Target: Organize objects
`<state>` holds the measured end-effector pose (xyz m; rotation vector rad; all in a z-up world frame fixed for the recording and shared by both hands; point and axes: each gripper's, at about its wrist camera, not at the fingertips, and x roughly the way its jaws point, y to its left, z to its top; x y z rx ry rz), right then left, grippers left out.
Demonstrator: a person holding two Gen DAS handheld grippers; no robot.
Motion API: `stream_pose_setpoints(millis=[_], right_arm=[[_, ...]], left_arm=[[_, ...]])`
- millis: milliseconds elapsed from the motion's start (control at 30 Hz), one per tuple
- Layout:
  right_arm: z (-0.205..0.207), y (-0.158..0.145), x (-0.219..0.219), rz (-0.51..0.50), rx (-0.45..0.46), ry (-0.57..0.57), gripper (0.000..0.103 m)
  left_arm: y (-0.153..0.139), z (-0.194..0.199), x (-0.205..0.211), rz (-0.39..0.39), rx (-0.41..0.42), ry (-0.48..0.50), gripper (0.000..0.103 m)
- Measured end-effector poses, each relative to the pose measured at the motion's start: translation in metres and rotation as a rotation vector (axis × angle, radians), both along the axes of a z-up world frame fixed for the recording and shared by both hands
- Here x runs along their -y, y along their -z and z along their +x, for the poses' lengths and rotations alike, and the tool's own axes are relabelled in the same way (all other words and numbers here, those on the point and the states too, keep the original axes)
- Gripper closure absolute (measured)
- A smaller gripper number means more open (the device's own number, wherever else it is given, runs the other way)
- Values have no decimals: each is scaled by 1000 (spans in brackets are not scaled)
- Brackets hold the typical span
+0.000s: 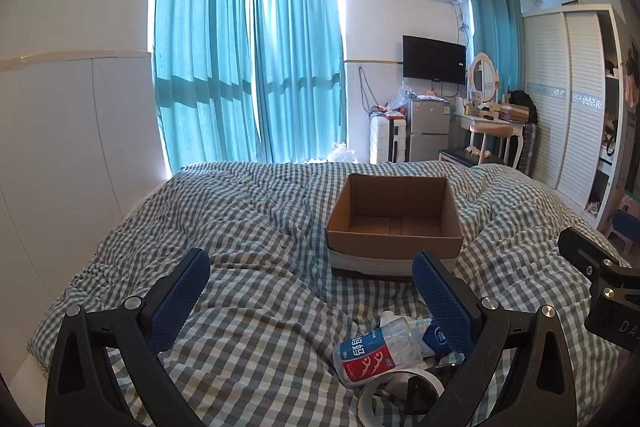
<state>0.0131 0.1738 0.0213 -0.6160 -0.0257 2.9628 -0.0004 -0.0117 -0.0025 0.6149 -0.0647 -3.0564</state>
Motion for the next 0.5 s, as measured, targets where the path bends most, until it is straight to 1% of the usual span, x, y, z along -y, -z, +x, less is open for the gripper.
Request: stream_pose_setpoints(millis=[500], right_arm=[[-4, 4, 2, 14, 6, -3, 0]], left_arm=[[-3, 0, 2, -2, -1, -2, 0]])
